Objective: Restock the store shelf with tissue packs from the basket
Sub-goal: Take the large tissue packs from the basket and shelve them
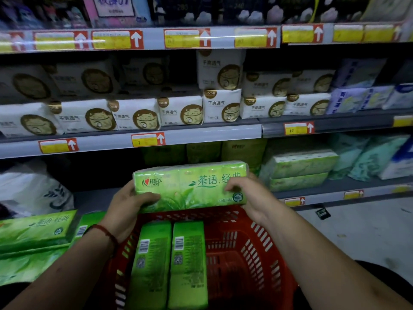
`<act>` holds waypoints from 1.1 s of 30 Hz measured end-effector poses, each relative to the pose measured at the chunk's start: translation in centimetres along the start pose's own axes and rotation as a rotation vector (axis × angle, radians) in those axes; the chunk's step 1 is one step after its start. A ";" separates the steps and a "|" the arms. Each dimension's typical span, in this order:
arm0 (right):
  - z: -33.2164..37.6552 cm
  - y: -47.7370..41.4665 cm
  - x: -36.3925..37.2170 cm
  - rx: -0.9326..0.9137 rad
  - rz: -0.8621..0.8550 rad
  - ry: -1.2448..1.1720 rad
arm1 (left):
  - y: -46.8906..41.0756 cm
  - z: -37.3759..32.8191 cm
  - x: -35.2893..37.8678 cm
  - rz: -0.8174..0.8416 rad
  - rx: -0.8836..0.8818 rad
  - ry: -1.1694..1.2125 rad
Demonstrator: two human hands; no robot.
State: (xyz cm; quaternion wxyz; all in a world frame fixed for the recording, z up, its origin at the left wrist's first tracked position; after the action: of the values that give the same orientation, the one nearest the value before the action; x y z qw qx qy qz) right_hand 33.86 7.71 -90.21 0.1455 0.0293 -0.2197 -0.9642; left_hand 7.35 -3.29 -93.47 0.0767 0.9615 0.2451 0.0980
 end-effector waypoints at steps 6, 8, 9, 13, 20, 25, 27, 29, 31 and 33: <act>0.1 0.1 -2.0 -0.052 0.012 0.017 | 0.5 0.2 1.4 0.022 0.034 0.001; 0.5 -0.3 -3.0 -0.056 0.013 0.020 | 0.9 0.6 2.5 0.004 0.052 -0.040; 0.8 -0.5 -3.6 -0.055 0.012 0.030 | 1.0 0.8 3.0 0.002 0.064 -0.077; 1.6 -1.0 -6.3 -0.100 -0.001 0.087 | 1.0 0.9 5.7 0.011 0.104 -0.204; 3.0 -1.6 -13.6 -0.241 -0.097 0.268 | -1.4 0.5 12.5 0.107 0.223 -0.361; 2.5 -3.2 -20.4 -0.191 -0.190 0.275 | -3.5 2.2 19.4 0.167 0.255 -0.495; 1.9 -4.6 -23.2 -0.136 -0.231 0.279 | -4.3 3.5 22.0 0.161 0.263 -0.551; 1.1 -6.0 -25.5 -0.096 -0.275 0.267 | -5.3 4.7 24.6 0.179 0.273 -0.565; 0.4 -7.2 -27.9 -0.084 -0.328 0.222 | -6.2 5.7 27.1 0.196 0.293 -0.526; 0.3 -8.7 -30.2 -0.103 -0.389 0.182 | -6.8 6.5 29.6 0.195 0.335 -0.486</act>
State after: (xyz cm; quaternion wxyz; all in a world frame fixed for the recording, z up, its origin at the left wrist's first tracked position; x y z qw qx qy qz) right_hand 60.38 24.14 -93.95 -0.0228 0.1507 -0.1465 -0.9774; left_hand 31.26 16.36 -96.67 -0.0363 0.9750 0.1388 -0.1698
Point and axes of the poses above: each hand's wrist, its own y-axis away from the middle knuckle, its own x-axis out of the palm, z = x × y, the point moved 1 cm from there along -y, towards the middle knuckle, and after that the axes turned 5 degrees about y, right-handed, at the moved point
